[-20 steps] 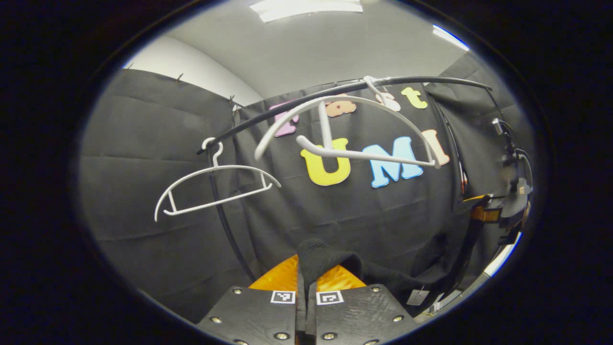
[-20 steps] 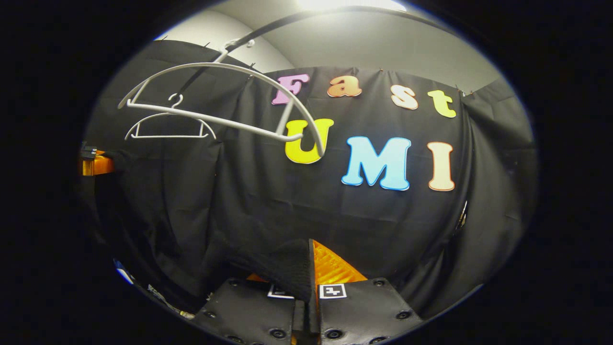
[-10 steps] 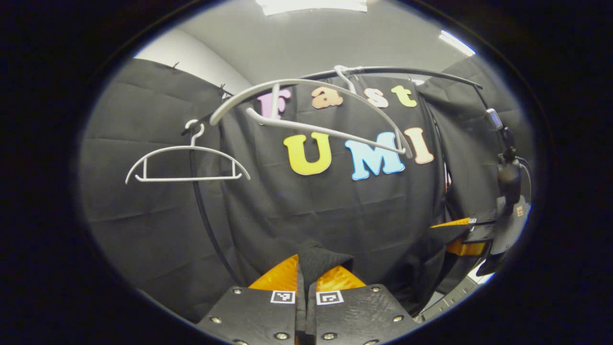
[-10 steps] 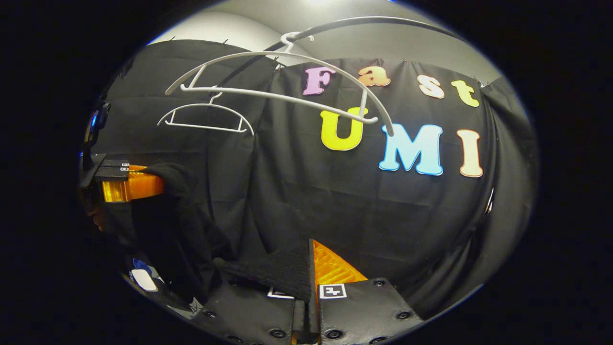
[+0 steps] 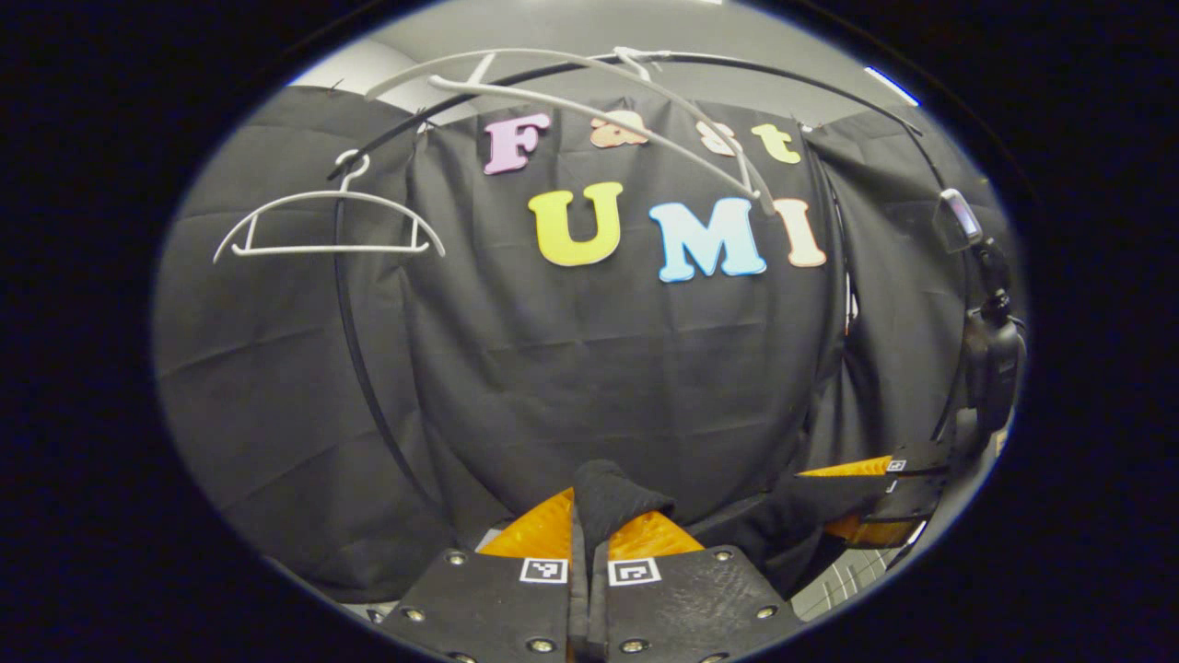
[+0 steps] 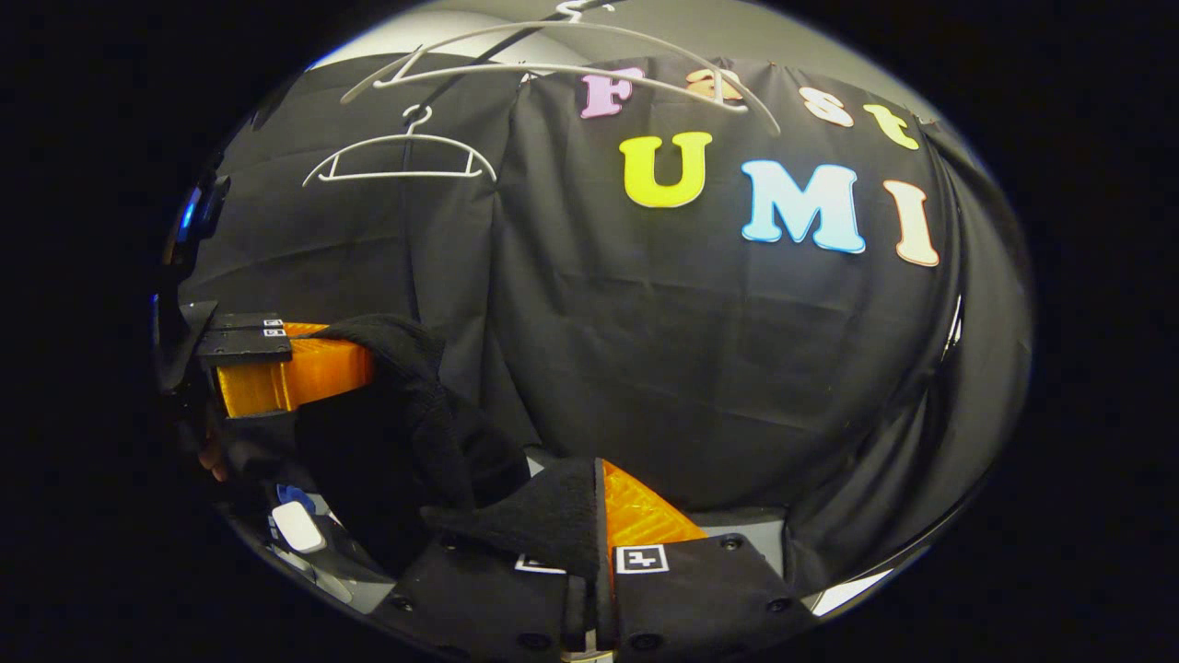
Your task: Grasp the clothes on the hanger with both hands and then place them into the laundry hamper below.
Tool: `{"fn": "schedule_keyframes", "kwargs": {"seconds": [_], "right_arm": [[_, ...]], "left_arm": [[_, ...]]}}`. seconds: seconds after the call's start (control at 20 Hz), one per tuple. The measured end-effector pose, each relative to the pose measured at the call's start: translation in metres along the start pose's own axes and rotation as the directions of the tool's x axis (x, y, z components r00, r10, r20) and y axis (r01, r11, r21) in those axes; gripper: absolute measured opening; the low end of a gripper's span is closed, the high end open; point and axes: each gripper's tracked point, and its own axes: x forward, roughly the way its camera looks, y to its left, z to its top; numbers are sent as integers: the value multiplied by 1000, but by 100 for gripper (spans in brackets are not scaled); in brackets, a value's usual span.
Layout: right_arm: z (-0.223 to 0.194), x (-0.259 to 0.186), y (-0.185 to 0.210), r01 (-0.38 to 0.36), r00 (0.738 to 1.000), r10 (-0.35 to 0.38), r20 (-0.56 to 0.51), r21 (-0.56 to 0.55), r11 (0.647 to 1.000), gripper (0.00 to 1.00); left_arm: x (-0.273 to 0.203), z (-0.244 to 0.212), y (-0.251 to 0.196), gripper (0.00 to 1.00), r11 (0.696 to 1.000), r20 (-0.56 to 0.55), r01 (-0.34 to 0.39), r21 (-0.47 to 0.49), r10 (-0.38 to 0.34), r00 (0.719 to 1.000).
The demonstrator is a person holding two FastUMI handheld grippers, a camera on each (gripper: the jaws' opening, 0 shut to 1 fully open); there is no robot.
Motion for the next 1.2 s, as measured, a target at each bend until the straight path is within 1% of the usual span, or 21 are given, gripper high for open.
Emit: {"fn": "schedule_keyframes", "kwargs": {"seconds": [0.1,0.2,0.25,0.3,0.35,0.5,0.55,0.6,0.65,0.7,0.75,0.8,0.85,0.9,1.0,1.1,1.15,1.2], "right_arm": [[-18,4,-1,5,999,-5,-49,8,1000,7],[-34,7,-2,10,995,-9,-99,15,1000,7],[-44,8,0,14,993,-12,-120,15,1000,10],[-53,8,0,17,990,-14,-142,15,1000,10],[-63,7,3,22,986,-19,-163,16,1000,10],[-83,3,6,27,976,-21,-217,24,999,11],[-91,0,8,28,971,-21,-240,25,999,5],[-97,3,7,34,966,-26,-258,25,999,9],[-102,0,7,40,960,-31,-278,24,999,10],[-106,1,6,46,955,-36,-294,26,999,15],[-107,-2,8,46,955,-33,-296,38,998,26],[-104,-2,8,52,955,-38,-293,41,998,27],[-103,-4,11,52,956,-37,-290,44,998,45],[-103,-8,12,56,956,-42,-289,39,998,51],[-107,-14,13,71,956,-59,-286,32,997,66],[-106,-19,12,99,955,-85,-283,37,994,96],[-104,-24,11,119,955,-103,-277,40,992,100],[-100,-27,10,137,956,-120,-267,47,989,99]], "left_arm": [[6,-24,-2,1,1000,-49,-6,-8,5,999],[10,-48,3,0,1000,-97,-12,5,13,995],[11,-58,6,1,1000,-120,-17,18,20,993],[11,-65,8,1,999,-145,-23,29,27,989],[11,-72,10,0,999,-174,-25,31,30,984],[9,-97,12,2,999,-260,-44,9,45,965],[8,-105,15,0,999,-289,-51,3,50,956],[13,-115,19,2,998,-315,-59,1,57,947],[13,-123,22,2,998,-333,-62,-3,57,941],[10,-131,24,0,998,-349,-61,-8,54,936],[8,-137,25,0,999,-359,-52,-16,43,932],[6,-141,22,5,999,-372,-38,-21,28,928],[4,-145,18,6,999,-387,-17,-30,4,922],[3,-149,13,8,999,-397,5,-35,-18,918],[-2,-146,10,44,999,-393,38,-27,-45,918],[-7,-130,17,80,999,-352,43,2,-39,935],[-7,-122,20,98,999,-335,46,13,-39,941],[-9,-117,21,97,998,-317,54,20,-45,948]]}}
